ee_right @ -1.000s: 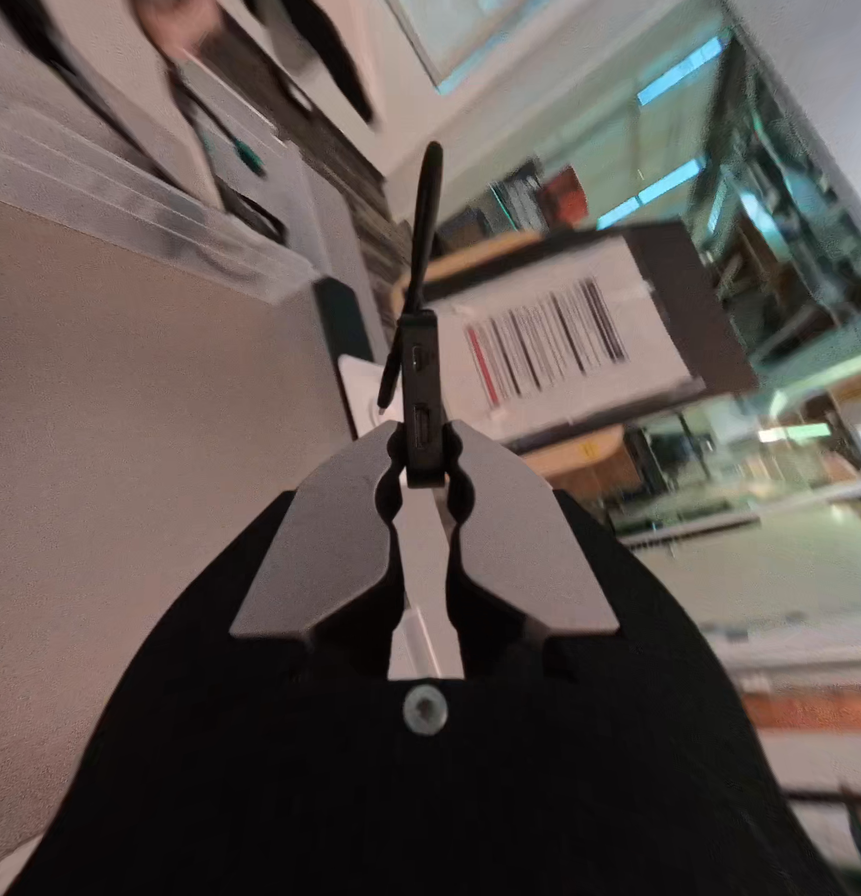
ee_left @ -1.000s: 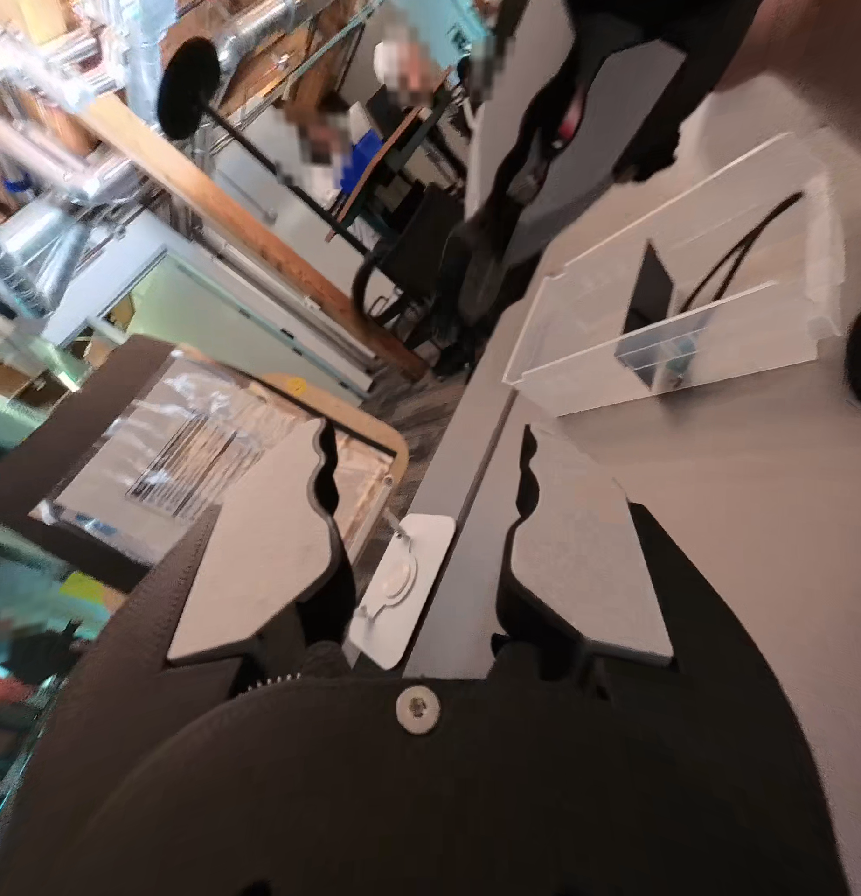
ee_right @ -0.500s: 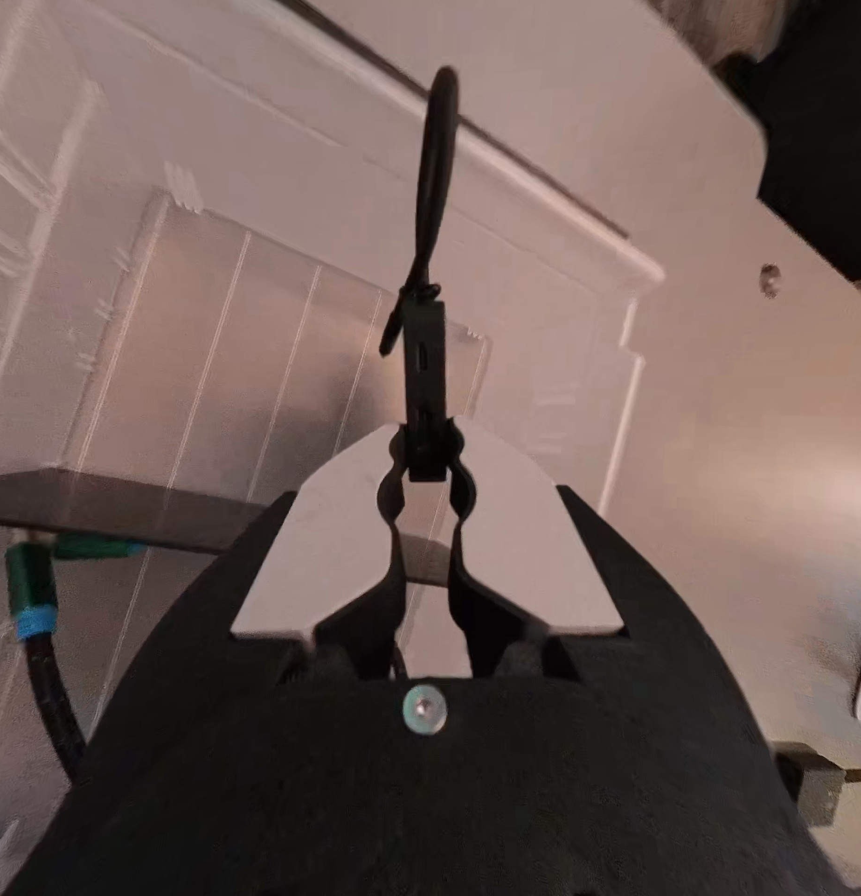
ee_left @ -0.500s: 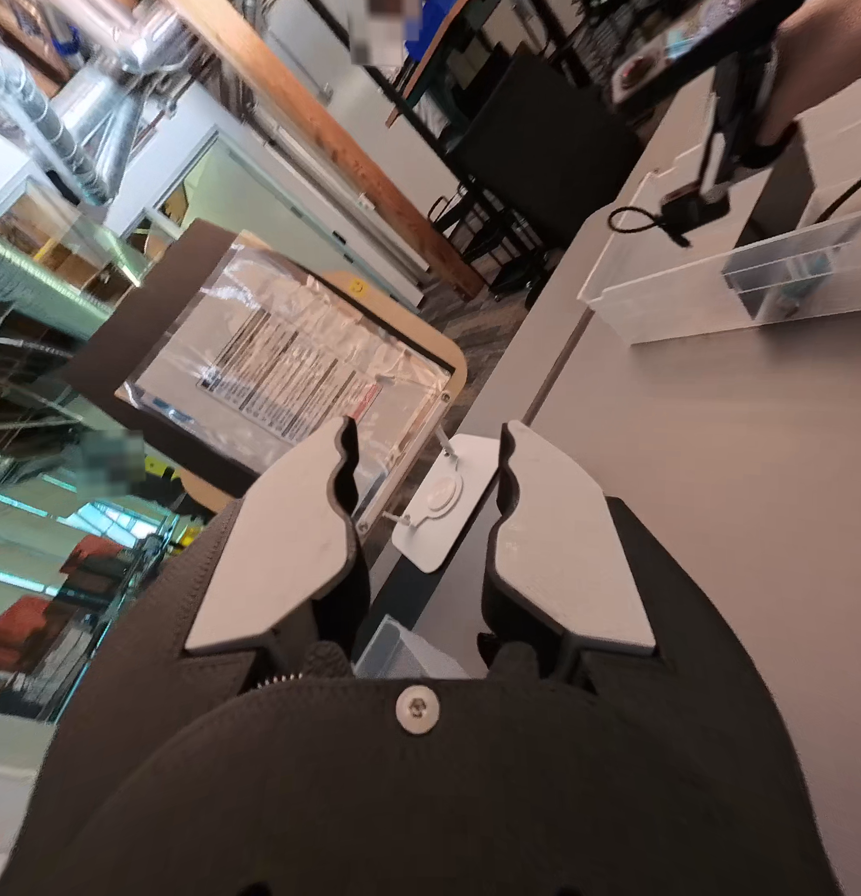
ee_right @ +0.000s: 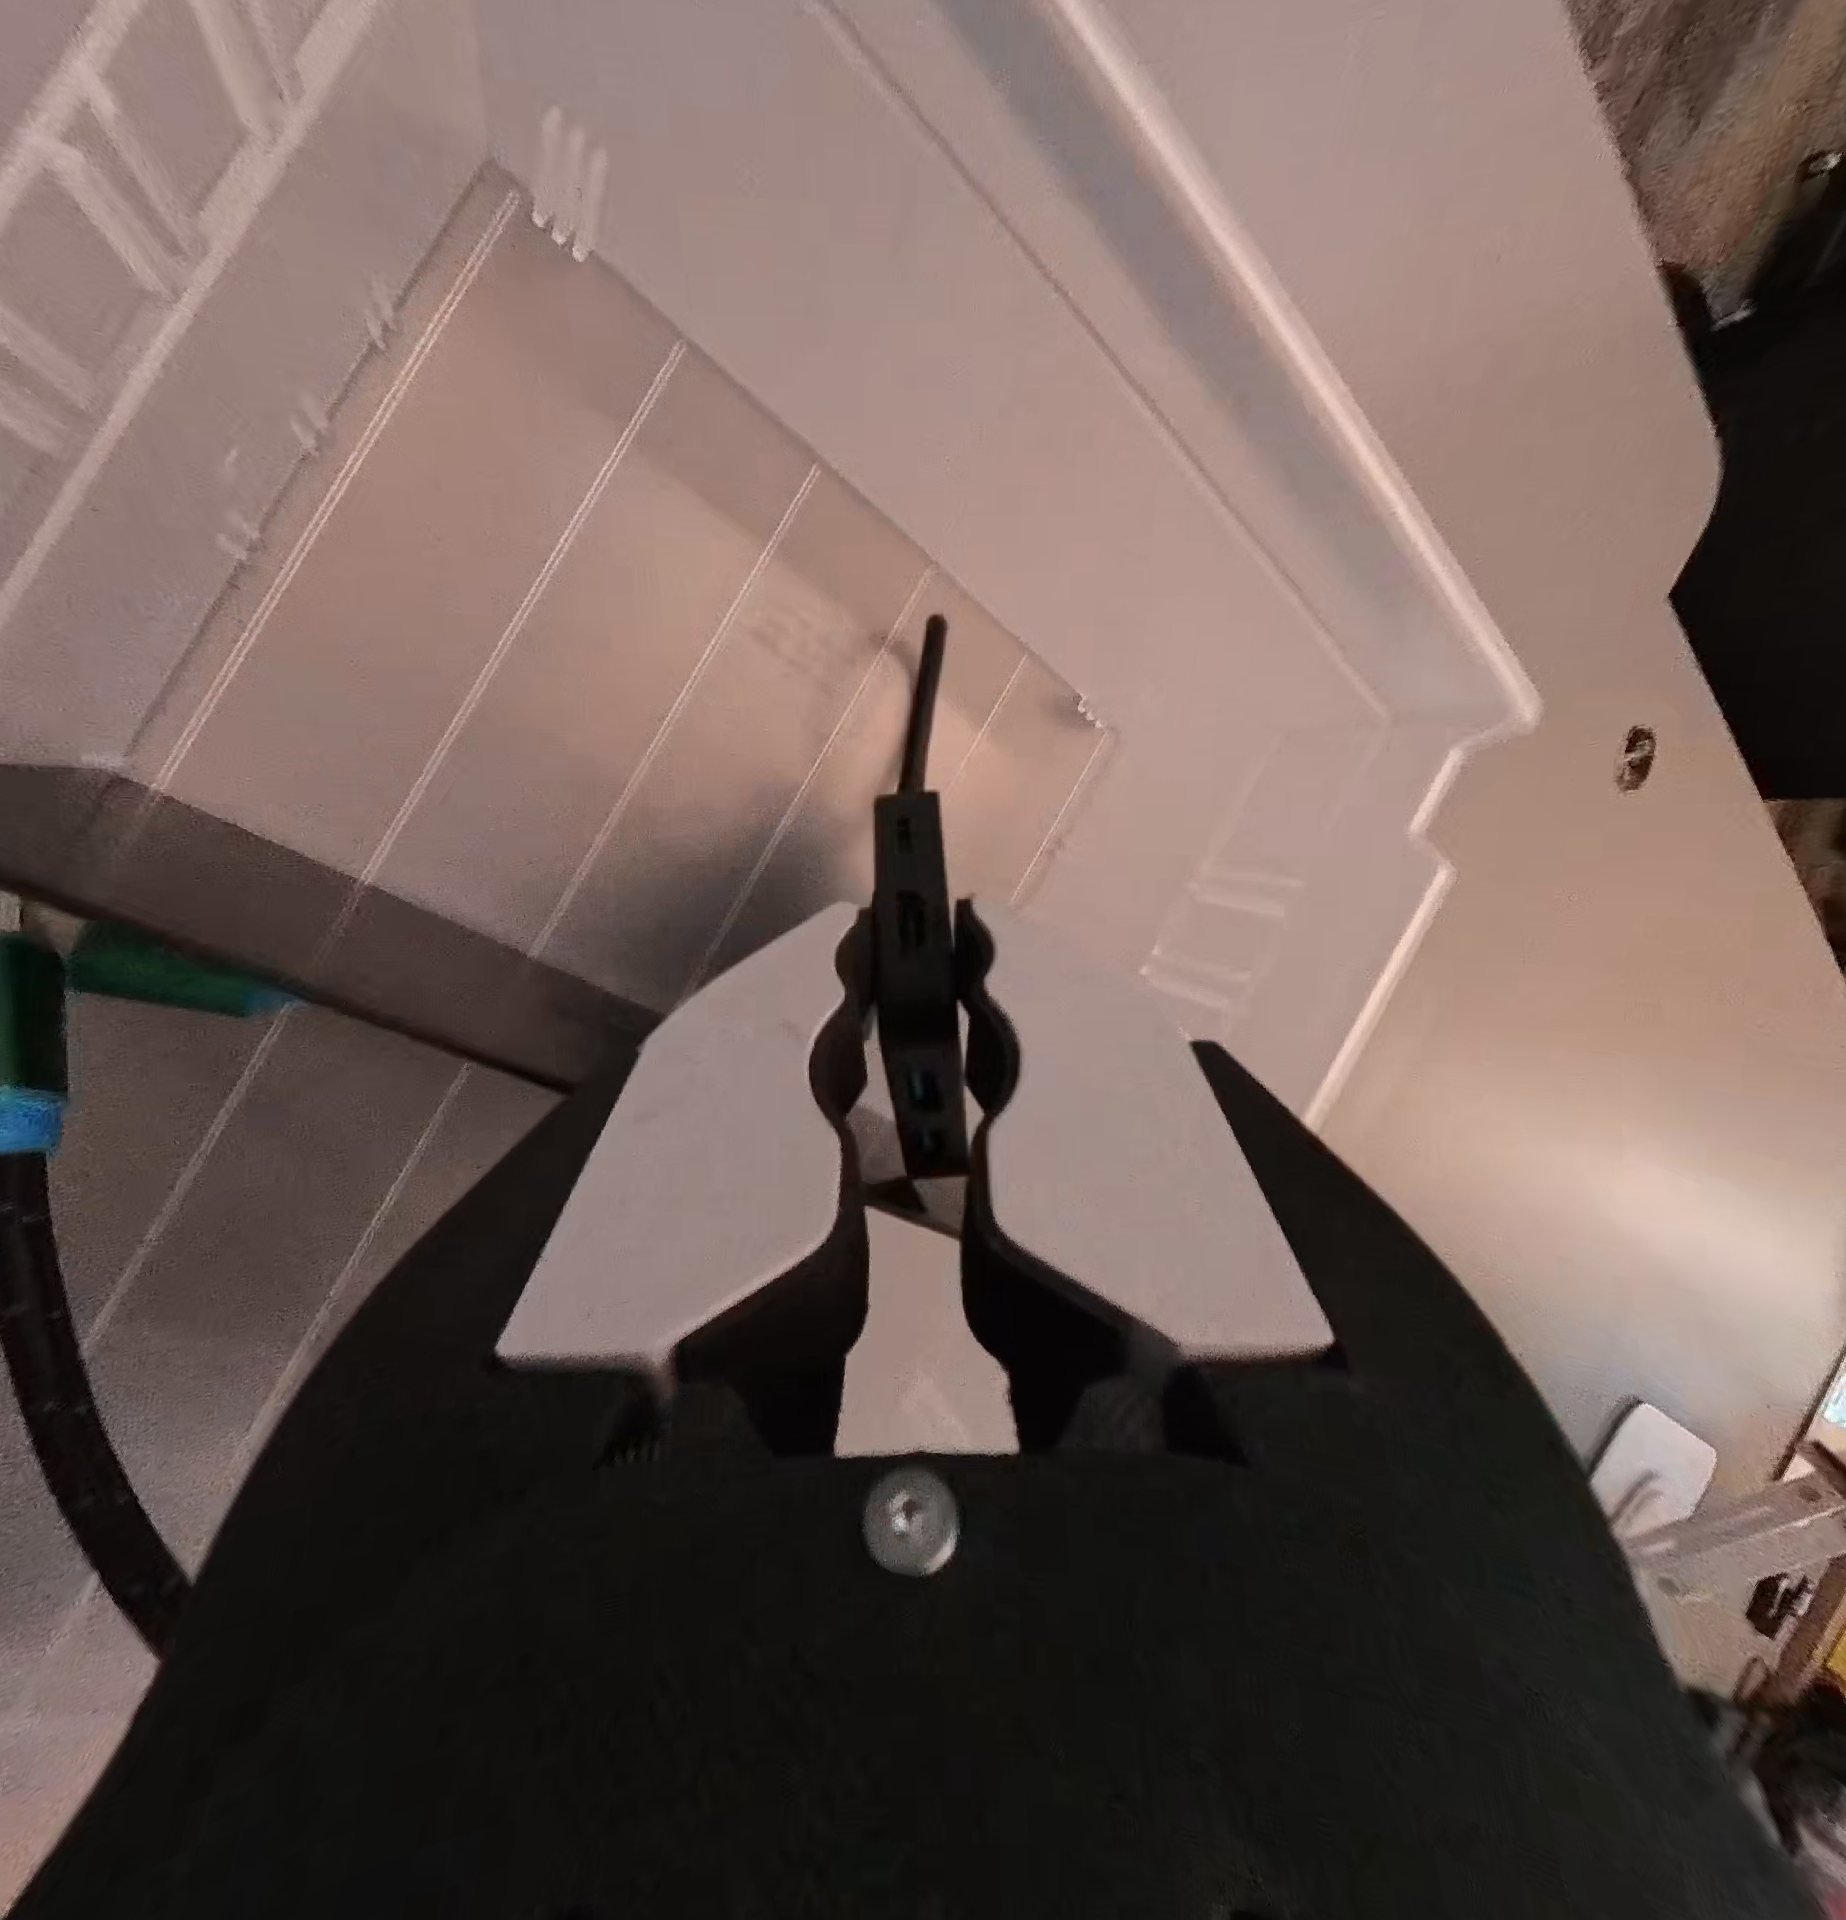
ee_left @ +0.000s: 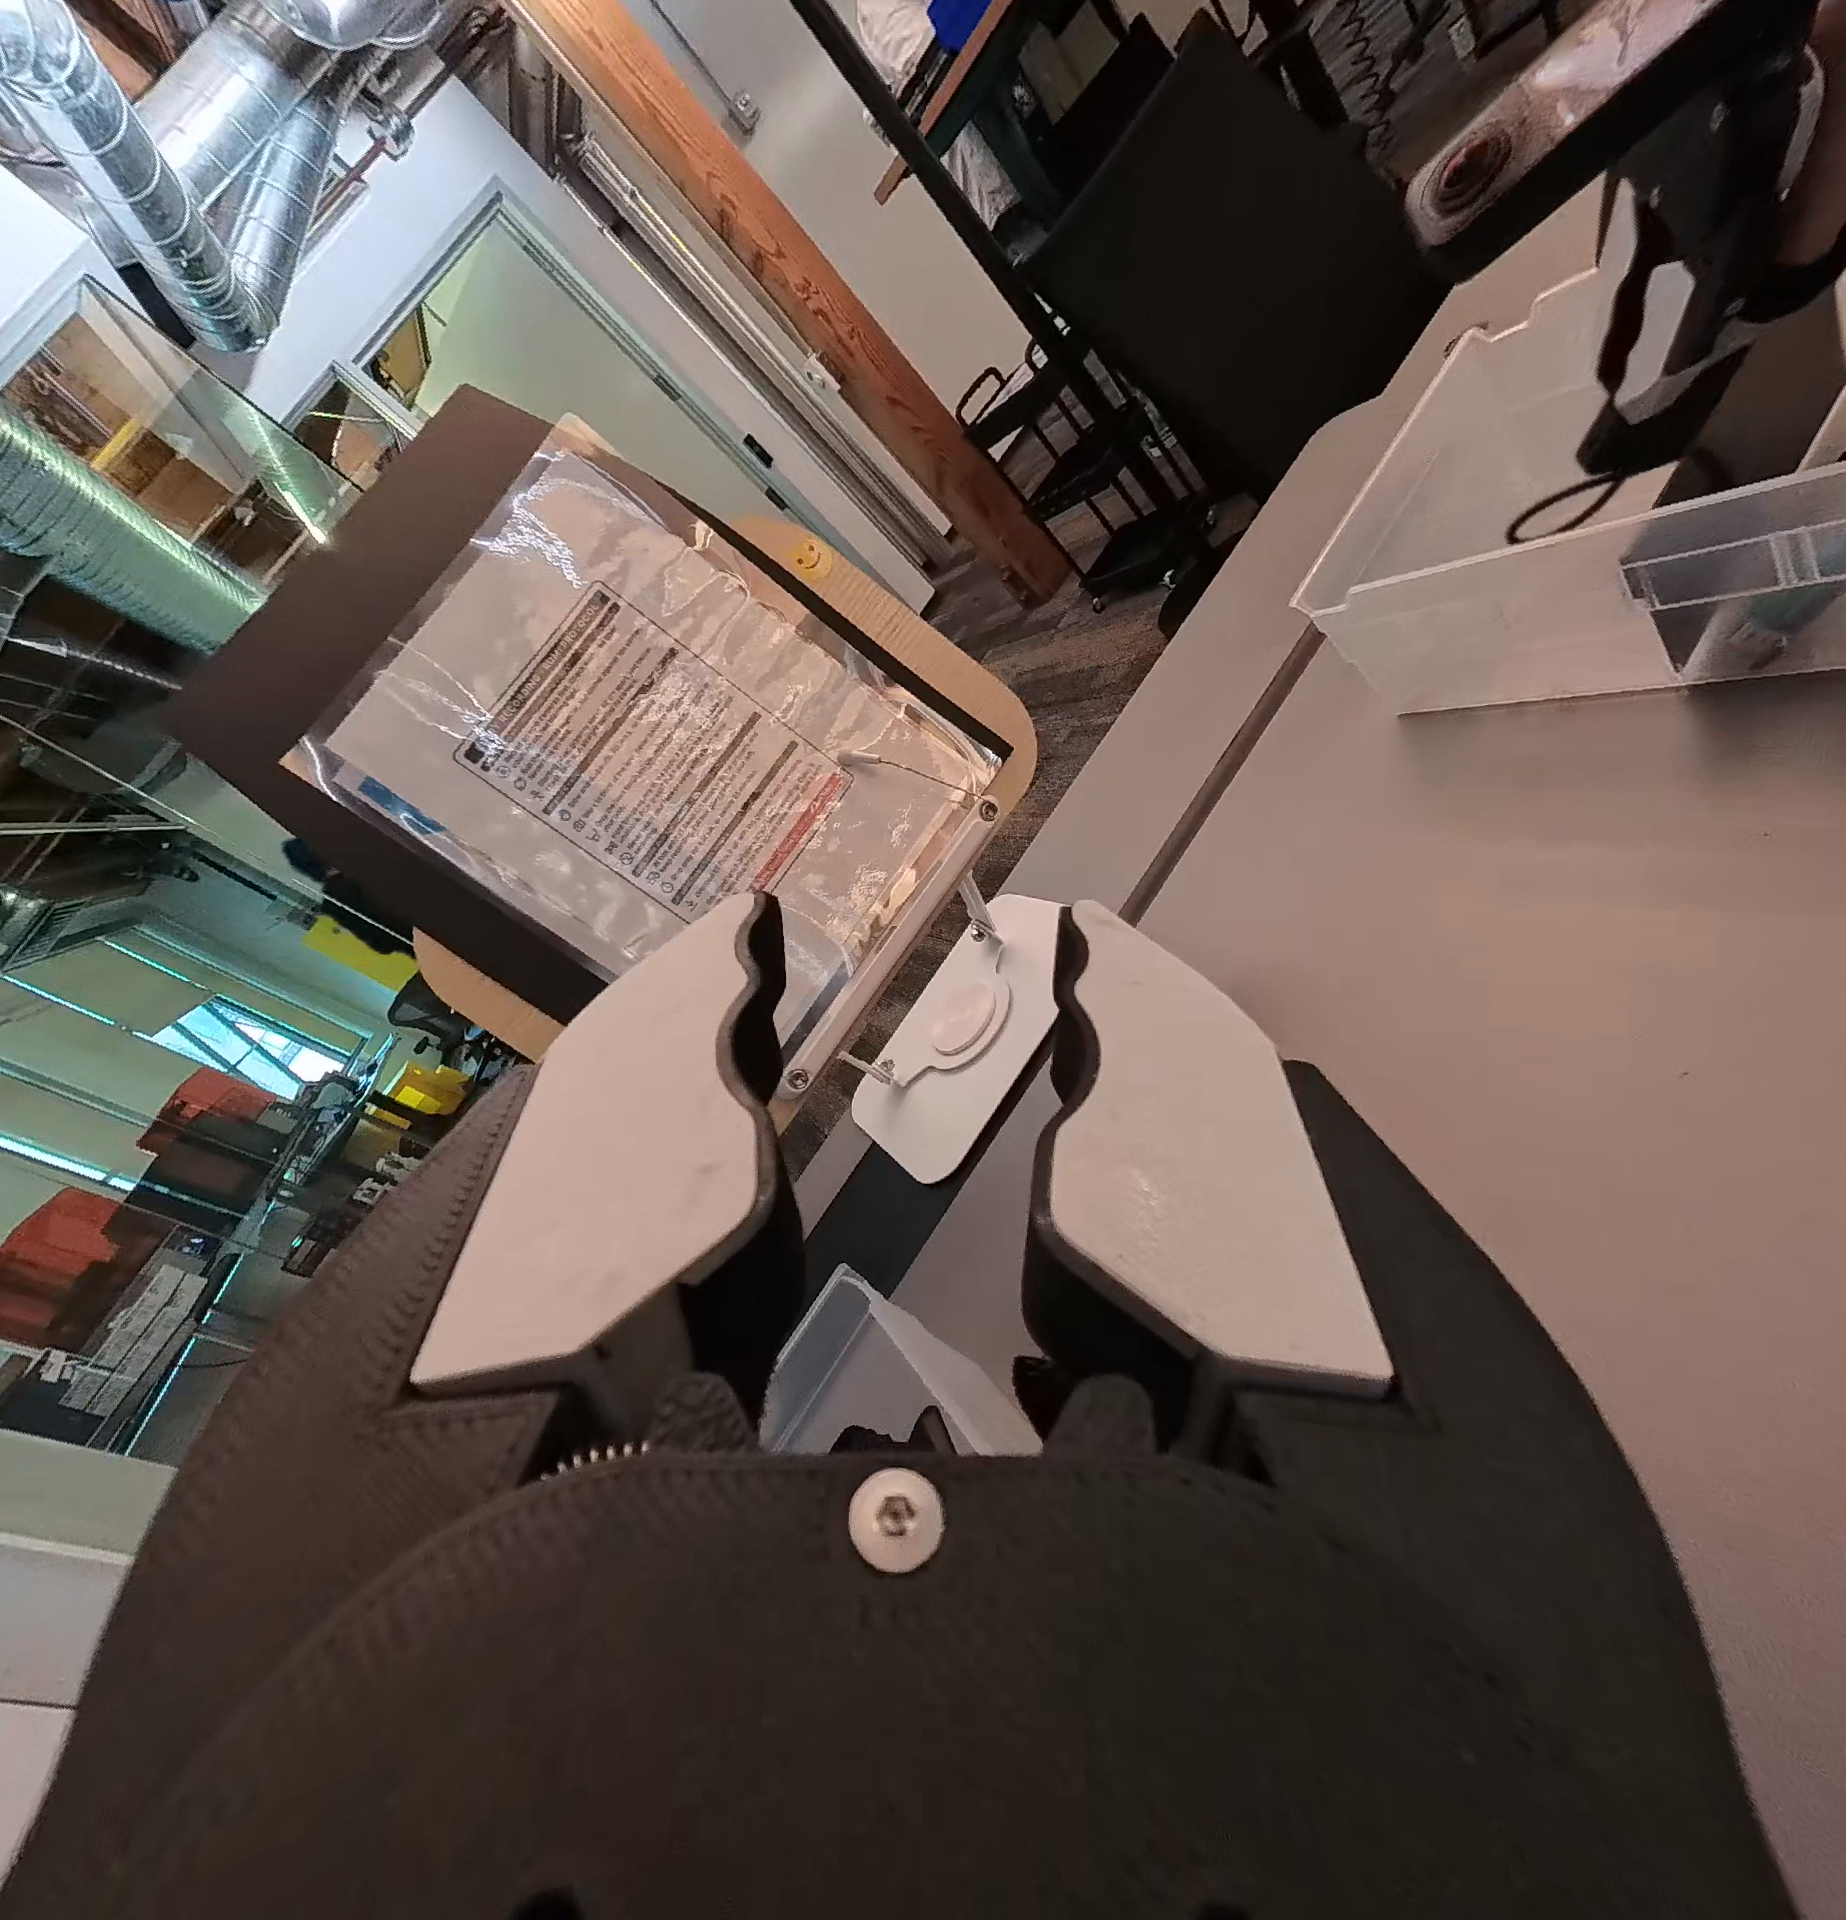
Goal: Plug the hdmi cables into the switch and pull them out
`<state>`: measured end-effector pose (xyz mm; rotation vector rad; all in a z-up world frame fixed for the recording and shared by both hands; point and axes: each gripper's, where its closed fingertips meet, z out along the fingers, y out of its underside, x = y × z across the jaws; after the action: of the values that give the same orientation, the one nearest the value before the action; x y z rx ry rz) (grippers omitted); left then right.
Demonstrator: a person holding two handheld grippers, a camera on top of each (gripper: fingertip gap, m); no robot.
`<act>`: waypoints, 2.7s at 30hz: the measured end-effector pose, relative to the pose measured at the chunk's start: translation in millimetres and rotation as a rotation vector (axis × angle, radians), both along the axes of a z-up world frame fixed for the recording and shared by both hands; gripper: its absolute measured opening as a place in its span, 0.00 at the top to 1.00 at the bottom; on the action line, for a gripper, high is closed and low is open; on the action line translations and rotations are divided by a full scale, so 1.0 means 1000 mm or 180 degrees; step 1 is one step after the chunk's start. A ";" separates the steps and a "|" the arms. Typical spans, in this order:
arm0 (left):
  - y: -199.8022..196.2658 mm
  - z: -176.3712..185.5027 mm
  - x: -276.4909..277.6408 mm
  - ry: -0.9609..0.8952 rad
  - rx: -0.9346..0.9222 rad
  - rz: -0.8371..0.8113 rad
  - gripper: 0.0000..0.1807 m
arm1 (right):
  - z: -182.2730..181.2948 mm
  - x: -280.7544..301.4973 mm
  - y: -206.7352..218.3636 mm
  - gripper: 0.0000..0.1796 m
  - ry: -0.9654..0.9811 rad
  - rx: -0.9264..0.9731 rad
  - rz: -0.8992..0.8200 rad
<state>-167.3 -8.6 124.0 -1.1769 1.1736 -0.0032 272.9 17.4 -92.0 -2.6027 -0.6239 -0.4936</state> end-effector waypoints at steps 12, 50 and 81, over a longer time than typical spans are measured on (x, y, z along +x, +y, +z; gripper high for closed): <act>0.022 0.010 -0.065 -0.0145 -0.0148 0.0684 0.74 | 0.056 -0.028 0.000 0.85 0.0578 0.0694 0.0044; 0.027 -0.215 -0.171 0.1484 -0.4269 0.2315 0.81 | 0.212 -0.230 0.006 0.71 0.0498 0.2552 0.1722; -0.008 0.007 -0.169 0.0442 -0.0828 0.2352 0.94 | 0.170 -0.456 -0.046 0.69 0.0678 0.2654 0.4111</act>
<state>-335.8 -16.5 131.3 -1.8104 0.8105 0.5047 -182.6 -28.4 77.7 -1.0907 -1.4187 0.0009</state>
